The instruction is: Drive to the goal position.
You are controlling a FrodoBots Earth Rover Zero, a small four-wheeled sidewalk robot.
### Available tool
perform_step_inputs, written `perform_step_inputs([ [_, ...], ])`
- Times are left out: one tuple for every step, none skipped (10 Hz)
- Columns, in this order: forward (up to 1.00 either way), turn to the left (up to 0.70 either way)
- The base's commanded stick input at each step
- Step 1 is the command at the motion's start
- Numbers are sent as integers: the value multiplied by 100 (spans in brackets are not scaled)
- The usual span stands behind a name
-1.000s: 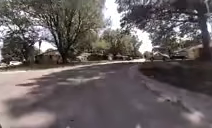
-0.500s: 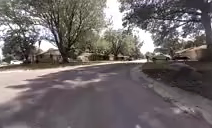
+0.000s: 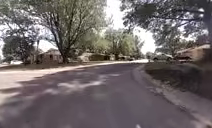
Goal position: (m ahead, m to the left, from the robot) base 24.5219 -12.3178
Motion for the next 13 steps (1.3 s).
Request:
perform_step_inputs([
  [70,0],
  [70,-35],
  [70,-35],
  [70,-32],
  [70,-11],
  [70,0],
  [70,0],
  [70,0],
  [70,0],
  [70,0],
  [70,0],
  [70,0],
  [70,0],
])
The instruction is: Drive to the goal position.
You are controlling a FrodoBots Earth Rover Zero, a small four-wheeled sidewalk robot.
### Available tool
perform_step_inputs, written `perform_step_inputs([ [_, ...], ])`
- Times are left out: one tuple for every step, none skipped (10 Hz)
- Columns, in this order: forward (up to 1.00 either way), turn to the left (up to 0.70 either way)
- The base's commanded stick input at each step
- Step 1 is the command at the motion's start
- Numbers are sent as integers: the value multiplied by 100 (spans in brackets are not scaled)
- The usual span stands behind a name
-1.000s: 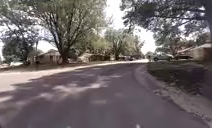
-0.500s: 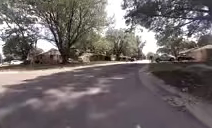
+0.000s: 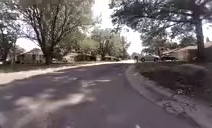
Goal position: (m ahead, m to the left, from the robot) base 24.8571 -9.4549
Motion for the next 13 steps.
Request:
perform_step_inputs([
  [70,0],
  [70,0],
  [70,0],
  [70,0],
  [70,0],
  [70,0],
  [70,0],
  [70,0],
  [70,0],
  [70,0],
  [70,0],
  [70,0],
  [70,0],
])
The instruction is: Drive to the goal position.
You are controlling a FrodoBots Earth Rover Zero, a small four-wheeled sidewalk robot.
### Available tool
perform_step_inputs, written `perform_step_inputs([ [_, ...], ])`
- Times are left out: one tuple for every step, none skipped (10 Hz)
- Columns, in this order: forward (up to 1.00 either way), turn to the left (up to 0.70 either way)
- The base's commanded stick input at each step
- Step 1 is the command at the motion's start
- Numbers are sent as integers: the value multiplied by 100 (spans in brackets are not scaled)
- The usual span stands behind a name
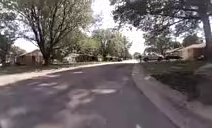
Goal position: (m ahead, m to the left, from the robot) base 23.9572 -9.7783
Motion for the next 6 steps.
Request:
perform_step_inputs([
  [70,0],
  [70,0],
  [70,0],
  [70,0],
  [70,0],
  [70,0],
])
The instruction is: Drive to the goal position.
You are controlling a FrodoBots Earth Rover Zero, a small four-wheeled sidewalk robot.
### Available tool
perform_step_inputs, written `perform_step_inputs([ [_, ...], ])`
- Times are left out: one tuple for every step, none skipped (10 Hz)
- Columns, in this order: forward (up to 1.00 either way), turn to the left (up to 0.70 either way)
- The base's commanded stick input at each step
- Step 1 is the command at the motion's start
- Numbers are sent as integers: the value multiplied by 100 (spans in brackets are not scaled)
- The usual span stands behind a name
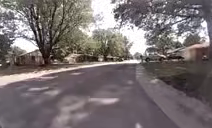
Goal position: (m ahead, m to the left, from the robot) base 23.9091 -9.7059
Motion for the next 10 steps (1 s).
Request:
perform_step_inputs([
  [70,0],
  [70,0],
  [70,0],
  [70,0],
  [70,0],
  [70,0],
  [70,0],
  [70,0],
  [70,0],
  [70,0],
])
